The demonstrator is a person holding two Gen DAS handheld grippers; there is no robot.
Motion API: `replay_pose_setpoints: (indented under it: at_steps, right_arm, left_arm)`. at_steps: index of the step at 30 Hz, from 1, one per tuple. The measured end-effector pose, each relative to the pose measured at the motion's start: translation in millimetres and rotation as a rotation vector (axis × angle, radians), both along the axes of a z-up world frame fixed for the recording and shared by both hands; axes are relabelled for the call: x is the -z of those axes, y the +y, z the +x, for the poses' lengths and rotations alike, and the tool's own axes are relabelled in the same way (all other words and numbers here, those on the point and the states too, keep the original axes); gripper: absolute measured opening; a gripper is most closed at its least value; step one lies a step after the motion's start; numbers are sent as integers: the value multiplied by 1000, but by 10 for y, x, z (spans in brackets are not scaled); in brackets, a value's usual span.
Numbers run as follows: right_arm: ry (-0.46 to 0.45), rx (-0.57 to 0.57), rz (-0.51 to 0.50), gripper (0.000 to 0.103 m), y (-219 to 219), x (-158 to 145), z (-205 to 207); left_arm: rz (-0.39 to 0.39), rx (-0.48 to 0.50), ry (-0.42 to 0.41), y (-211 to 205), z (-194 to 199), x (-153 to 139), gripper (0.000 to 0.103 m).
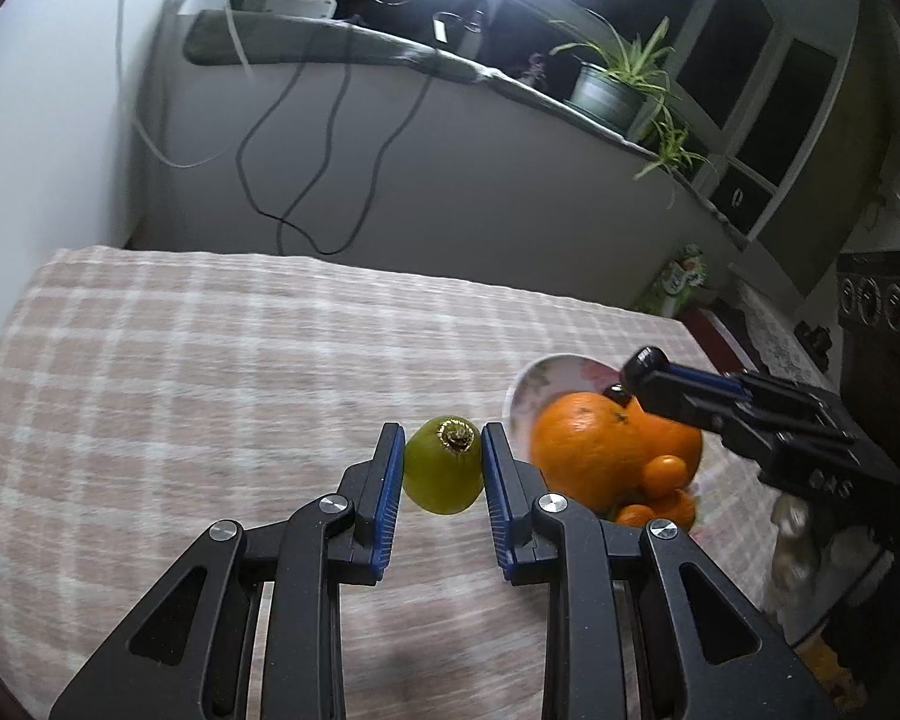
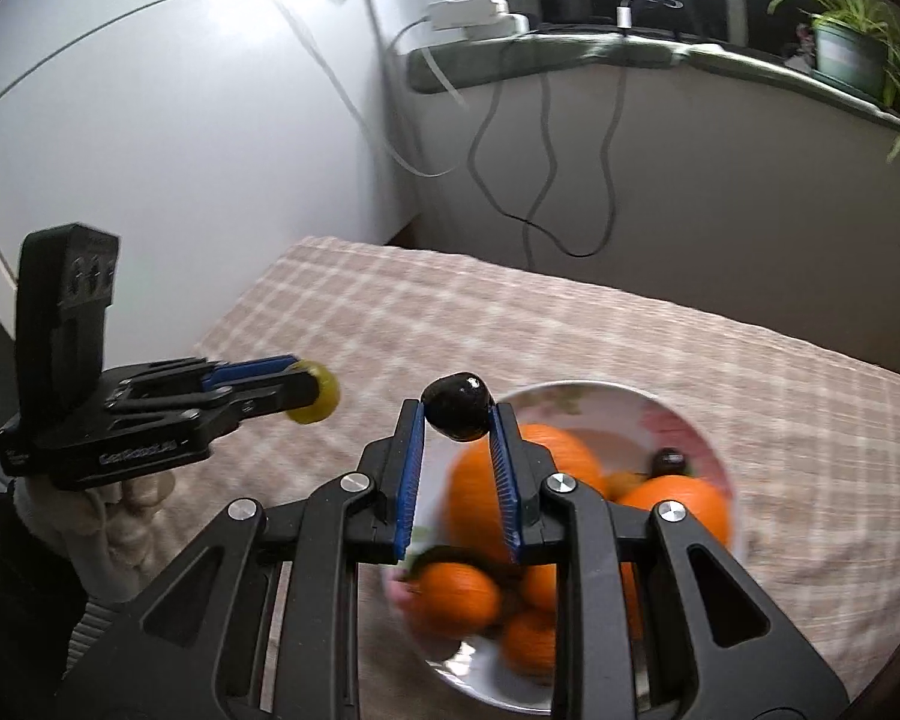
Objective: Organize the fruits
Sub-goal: 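Carry the yellow-green fruit and plum in both grippers over the floral plate, then lower the yellow-green fruit and plum into the plate and open both grippers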
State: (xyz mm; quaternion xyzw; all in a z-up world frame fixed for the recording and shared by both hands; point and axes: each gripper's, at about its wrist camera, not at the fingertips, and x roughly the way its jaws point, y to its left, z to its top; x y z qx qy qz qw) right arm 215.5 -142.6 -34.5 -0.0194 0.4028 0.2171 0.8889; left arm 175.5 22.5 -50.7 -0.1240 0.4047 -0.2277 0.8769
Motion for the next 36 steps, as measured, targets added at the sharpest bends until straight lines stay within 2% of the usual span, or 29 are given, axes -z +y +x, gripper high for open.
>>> replay_pose_setpoints:
  at_steps: [10,20,27,36]
  right_arm:
    - [80,41,31,23,-514,107,308]
    - [143,21,80,23,-684,220,478]
    - [182,2,102,23,-746,273,581]
    - [204,-26,121,25,-821,310,604]
  left_arm:
    - [5,74,-15,-500,69,-112,24]
    - [34,155,-31,-969,147,-191,24]
    - [42,160,-25,-1119,284,-170,24]
    - [8,141,8,-1124,521,-117,24]
